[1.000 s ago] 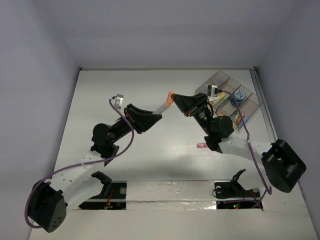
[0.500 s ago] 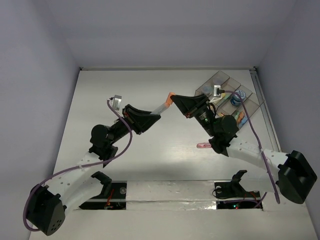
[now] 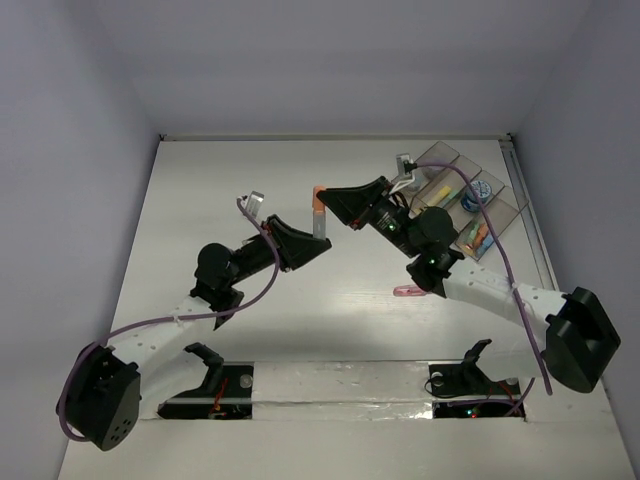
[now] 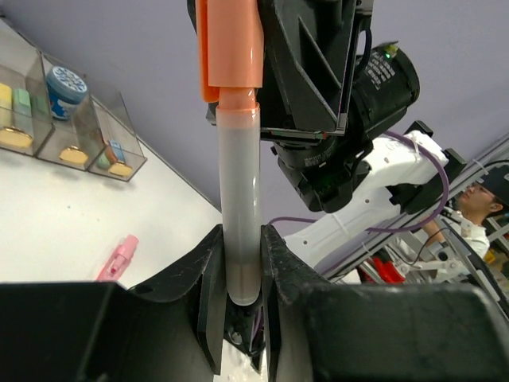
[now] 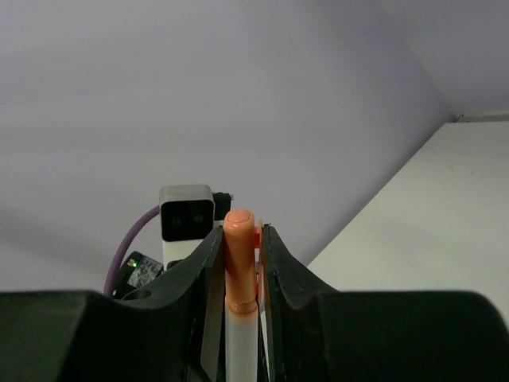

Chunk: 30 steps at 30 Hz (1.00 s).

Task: Sort the stationery into containers
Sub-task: Close the pen cap on the pen.

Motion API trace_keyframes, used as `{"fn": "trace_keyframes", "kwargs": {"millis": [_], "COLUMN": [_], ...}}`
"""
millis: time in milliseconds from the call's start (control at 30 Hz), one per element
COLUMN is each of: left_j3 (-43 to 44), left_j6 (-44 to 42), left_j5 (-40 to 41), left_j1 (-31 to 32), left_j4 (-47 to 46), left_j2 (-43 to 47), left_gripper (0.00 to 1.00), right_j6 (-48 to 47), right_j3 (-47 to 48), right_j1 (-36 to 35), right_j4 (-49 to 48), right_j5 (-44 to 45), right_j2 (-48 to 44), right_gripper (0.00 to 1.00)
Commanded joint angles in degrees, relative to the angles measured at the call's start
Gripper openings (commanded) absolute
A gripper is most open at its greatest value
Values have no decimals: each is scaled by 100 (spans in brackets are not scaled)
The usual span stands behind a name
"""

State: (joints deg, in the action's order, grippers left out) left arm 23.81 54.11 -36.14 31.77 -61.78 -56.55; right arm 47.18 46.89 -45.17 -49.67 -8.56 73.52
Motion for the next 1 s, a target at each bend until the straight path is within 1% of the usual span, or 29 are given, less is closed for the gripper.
{"fn": "trace_keyframes", "kwargs": {"millis": [0,200,300,400,433,467,633,800,967], "left_j3": [334,335,334,387,396,396,422,405,396], "left_j6": [65,-49,-190,-374,-427,-453,-638,-726,-866], "left_j5": [81,203,379,450,467,476,477,441,371], "left_j1": [-22,-22,-22,-22,-22,-22,-22,-22,-22], "left_j4": [-985,-871,-617,-178,-90,59,420,676,1018], "left_j2": [48,162,364,575,636,741,900,1023,1181], "left_gripper": [0,0,0,0,0,0,0,0,0], "right_j6": [-270,-218,-296,-647,-883,-999,-1447,-1668,-1879], "right_j3": [162,180,162,337,416,478,829,1023,1251], "right_j1": [-265,-265,-265,-265,-265,-265,-265,-265,-80], "right_j4": [915,854,967,1572,2036,2249,3426,4087,4764], "right_j5": [-1024,-1218,-1288,-1543,-1709,-1798,-2360,-2484,-2975], "right_j2": [224,321,278,181,163,154,251,234,216], "right_gripper": [1,0,0,0,0,0,0,0,0]}}
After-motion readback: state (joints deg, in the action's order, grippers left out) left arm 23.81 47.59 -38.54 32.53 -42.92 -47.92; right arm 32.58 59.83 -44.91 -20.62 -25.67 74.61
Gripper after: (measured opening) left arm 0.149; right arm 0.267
